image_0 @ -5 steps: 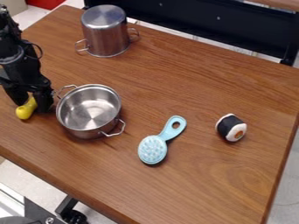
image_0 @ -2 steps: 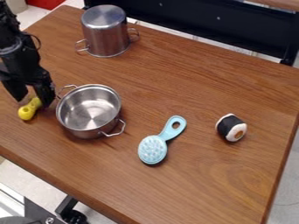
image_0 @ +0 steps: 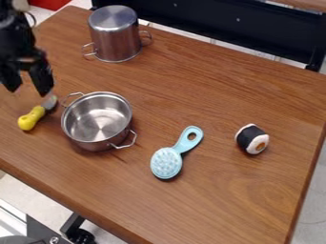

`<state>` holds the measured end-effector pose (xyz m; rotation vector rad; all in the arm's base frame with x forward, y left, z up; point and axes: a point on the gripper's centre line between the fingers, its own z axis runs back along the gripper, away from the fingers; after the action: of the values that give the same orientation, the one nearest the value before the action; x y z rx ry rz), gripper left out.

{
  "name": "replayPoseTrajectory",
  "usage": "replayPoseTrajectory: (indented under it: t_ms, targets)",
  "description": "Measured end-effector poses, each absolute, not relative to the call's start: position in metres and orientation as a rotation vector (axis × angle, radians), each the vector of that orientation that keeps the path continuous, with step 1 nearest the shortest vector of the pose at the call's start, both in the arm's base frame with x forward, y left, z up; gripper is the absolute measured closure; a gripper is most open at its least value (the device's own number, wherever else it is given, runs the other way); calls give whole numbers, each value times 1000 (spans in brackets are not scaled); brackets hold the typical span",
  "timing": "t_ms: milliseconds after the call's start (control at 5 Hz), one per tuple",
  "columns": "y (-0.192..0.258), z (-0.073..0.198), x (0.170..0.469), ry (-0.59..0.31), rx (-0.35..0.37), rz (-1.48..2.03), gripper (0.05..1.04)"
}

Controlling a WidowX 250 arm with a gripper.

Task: Move the yellow knife to the left side of the silver pot

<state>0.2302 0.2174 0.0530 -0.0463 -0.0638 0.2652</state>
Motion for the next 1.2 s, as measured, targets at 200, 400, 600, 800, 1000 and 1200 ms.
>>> replayPoseTrajectory:
  t_ms: [200, 400, 600, 800, 1000, 1200]
  targets:
    - [213, 80, 233, -81, -65, 319, 83]
    - [200, 92, 240, -115, -34, 347, 83]
    - [175, 89, 251, -122, -24, 371, 84]
    - [153, 84, 265, -140, -28, 392, 84]
    - [131, 81, 277, -153, -17, 404, 84]
    - [112, 81, 289, -170, -28, 412, 84]
